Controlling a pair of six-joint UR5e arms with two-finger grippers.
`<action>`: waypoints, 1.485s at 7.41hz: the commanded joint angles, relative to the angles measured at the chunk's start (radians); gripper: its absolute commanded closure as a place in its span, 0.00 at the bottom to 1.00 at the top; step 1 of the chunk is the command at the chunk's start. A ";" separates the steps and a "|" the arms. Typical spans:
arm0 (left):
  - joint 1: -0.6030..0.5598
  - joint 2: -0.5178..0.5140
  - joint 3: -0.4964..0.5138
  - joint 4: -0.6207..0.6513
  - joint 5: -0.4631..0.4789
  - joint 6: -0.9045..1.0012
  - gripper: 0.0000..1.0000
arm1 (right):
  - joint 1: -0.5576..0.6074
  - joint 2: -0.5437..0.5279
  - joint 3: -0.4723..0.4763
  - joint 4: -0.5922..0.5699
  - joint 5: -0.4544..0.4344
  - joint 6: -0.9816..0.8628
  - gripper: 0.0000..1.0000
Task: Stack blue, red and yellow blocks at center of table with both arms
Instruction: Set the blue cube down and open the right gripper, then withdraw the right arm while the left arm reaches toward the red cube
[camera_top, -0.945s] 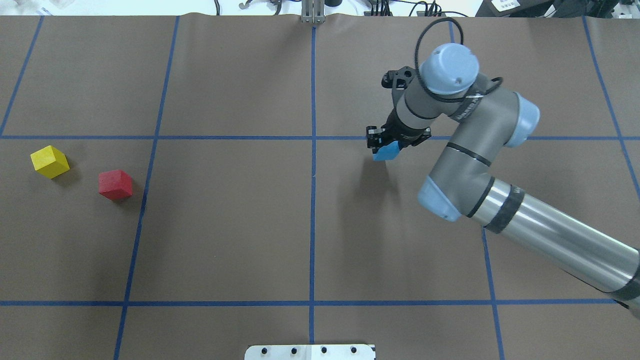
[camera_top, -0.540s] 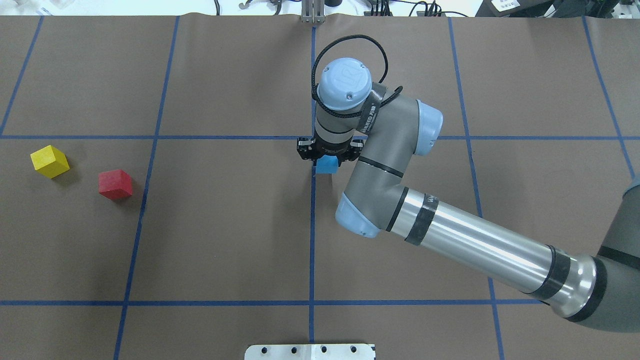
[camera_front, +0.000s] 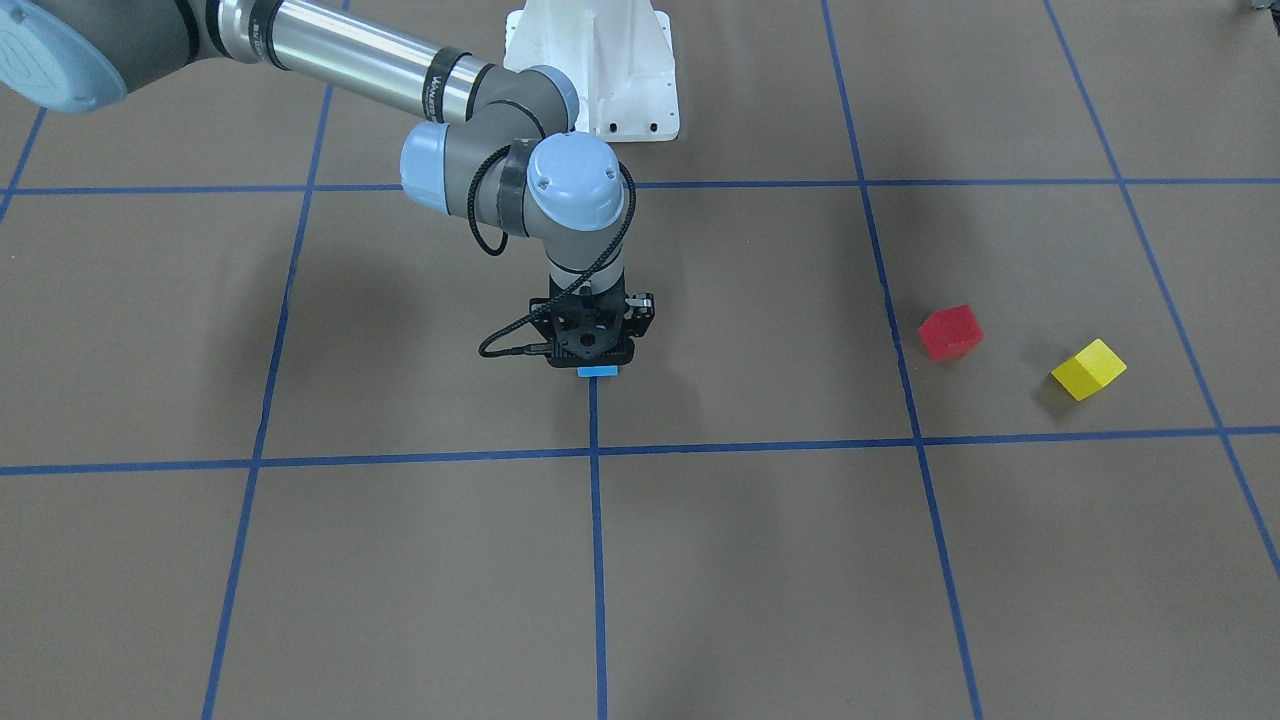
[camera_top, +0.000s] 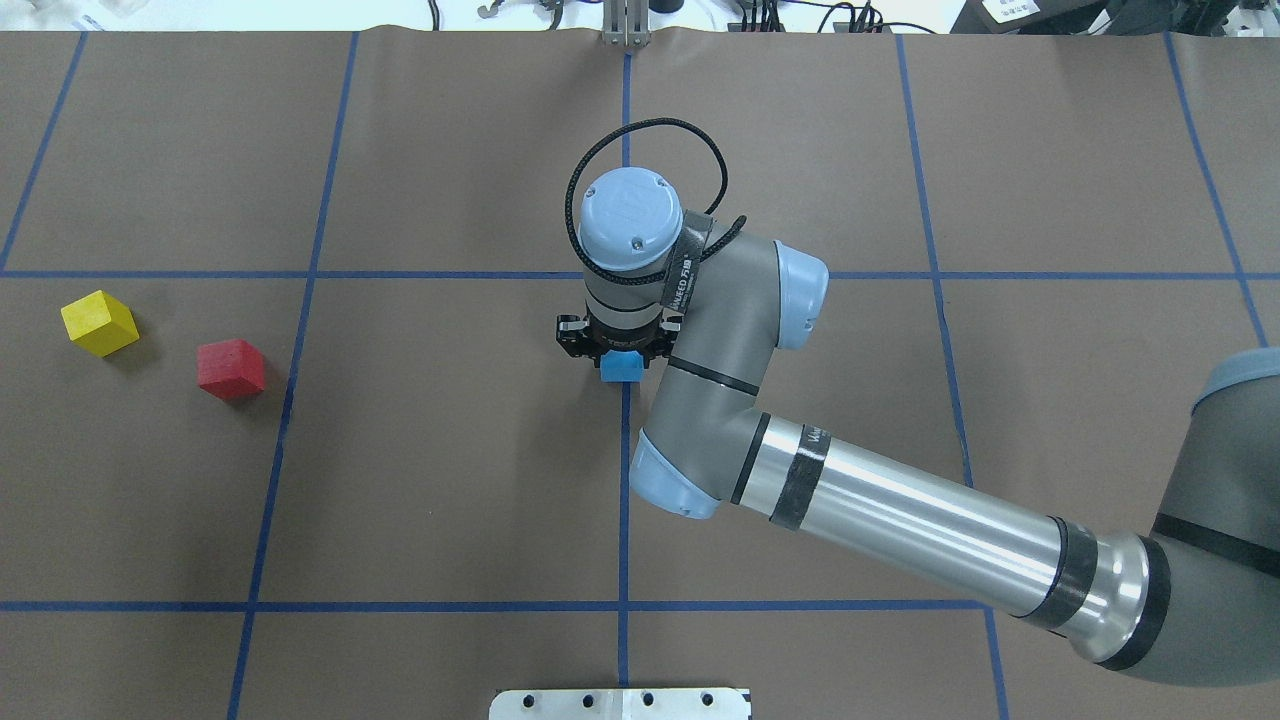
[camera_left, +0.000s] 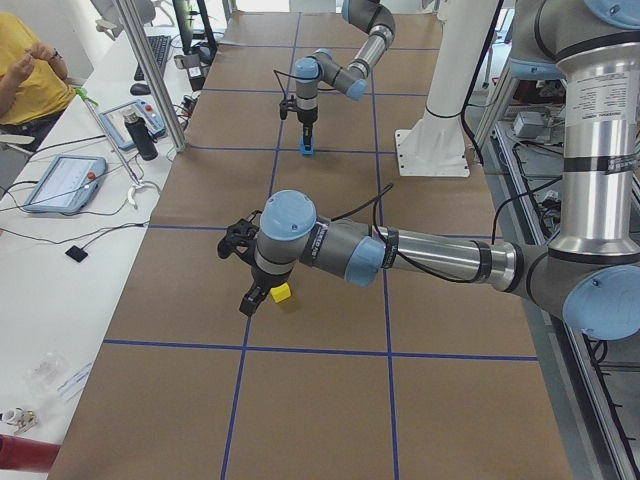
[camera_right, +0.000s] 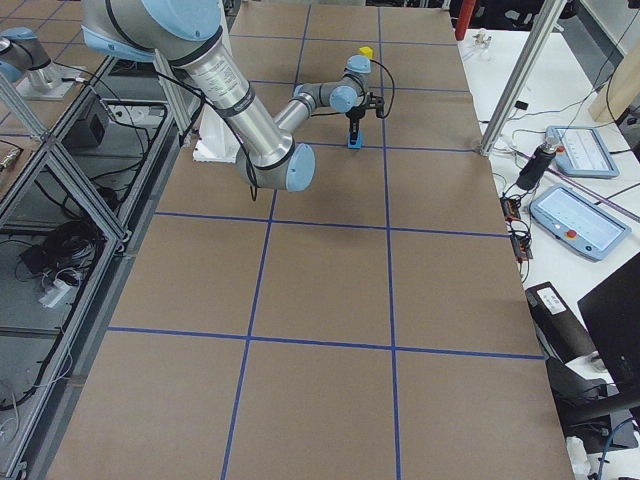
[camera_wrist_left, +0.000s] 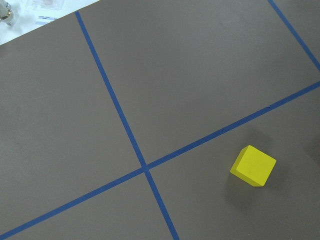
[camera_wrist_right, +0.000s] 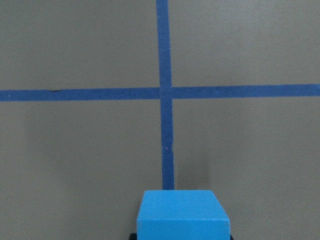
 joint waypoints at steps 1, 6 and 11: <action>0.000 0.000 0.000 0.000 0.000 0.000 0.00 | -0.012 0.000 -0.001 0.002 -0.044 -0.002 0.03; 0.000 -0.002 -0.009 -0.049 -0.002 0.002 0.00 | 0.178 -0.015 0.080 -0.001 0.117 -0.060 0.01; 0.182 -0.060 0.011 -0.161 -0.091 -0.021 0.00 | 0.647 -0.319 0.190 -0.006 0.402 -0.760 0.00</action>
